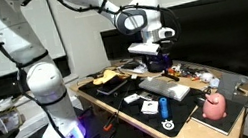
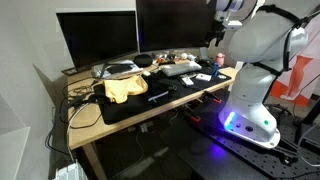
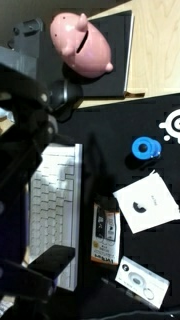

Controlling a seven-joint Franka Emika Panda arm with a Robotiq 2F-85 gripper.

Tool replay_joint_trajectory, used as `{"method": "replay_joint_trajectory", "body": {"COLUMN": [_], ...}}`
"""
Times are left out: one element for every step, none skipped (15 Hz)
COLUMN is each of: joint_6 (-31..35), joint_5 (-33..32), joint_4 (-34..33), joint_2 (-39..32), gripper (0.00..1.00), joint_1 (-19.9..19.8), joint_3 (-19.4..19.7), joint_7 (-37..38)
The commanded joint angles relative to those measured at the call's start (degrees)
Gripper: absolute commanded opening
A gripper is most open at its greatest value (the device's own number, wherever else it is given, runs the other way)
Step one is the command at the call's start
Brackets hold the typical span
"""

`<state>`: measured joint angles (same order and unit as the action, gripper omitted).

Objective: Pick up and then put down the blue object

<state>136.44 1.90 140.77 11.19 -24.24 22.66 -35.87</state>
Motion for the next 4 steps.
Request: {"method": "replay_joint_trajectory", "body": {"joint_6": [-0.81,-1.28,-1.65,-1.84], "joint_5": [-0.54,-0.57,-0.60,-0.62], "joint_4": [-0.05,-0.05,-0.05,-0.03], "joint_2": [1.45,2.59,3.36,3.74], "gripper": [1.00,1.00,1.00,1.00], "joint_1": [2.05,2.67,3.03,3.16], "joint_3": [1.33,1.28,1.26,1.26], "joint_7": [0.43,0.44,0.45,0.45]}}
